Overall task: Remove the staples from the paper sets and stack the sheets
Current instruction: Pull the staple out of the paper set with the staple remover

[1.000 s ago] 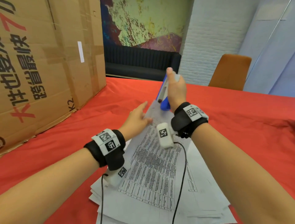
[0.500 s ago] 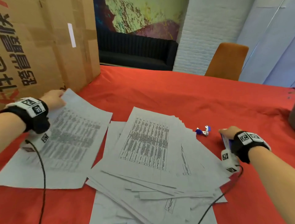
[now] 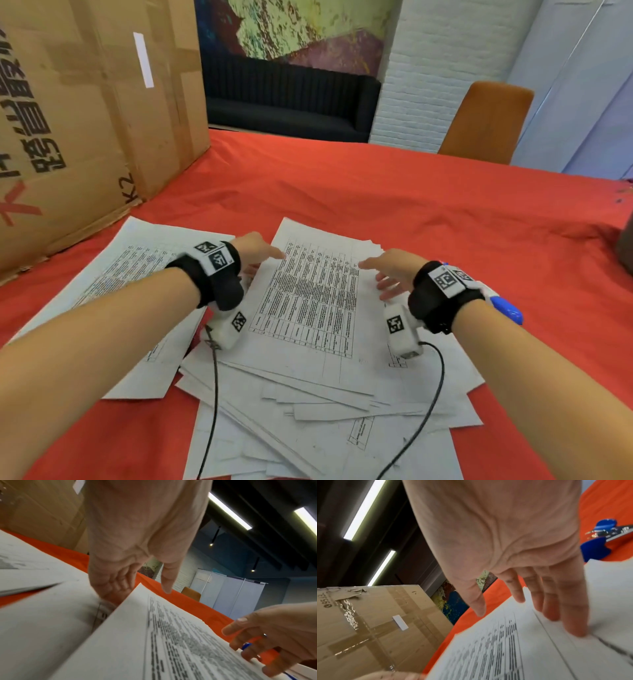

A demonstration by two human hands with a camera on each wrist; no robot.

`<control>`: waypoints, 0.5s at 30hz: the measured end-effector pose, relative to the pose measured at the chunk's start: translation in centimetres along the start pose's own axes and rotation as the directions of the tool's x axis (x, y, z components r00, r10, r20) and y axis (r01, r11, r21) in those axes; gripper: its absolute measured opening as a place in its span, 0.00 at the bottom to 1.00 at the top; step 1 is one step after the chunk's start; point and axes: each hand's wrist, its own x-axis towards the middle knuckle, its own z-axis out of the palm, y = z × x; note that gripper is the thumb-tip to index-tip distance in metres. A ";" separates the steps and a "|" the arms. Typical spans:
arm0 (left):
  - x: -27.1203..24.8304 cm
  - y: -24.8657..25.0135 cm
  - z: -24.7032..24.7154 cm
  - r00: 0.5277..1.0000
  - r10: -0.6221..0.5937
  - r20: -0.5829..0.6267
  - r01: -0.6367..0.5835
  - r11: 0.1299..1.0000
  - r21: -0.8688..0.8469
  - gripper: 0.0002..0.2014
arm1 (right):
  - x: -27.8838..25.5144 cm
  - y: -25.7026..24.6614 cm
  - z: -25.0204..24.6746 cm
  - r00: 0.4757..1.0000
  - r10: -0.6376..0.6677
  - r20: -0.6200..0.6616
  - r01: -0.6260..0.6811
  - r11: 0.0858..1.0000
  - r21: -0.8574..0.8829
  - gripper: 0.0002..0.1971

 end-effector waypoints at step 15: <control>-3.7 2.6 -0.5 0.864 0.458 -0.210 -0.463 0.886 0.027 0.04 | 1.8 2.1 -2.4 0.968 -0.120 -0.219 0.127 0.992 0.021 0.28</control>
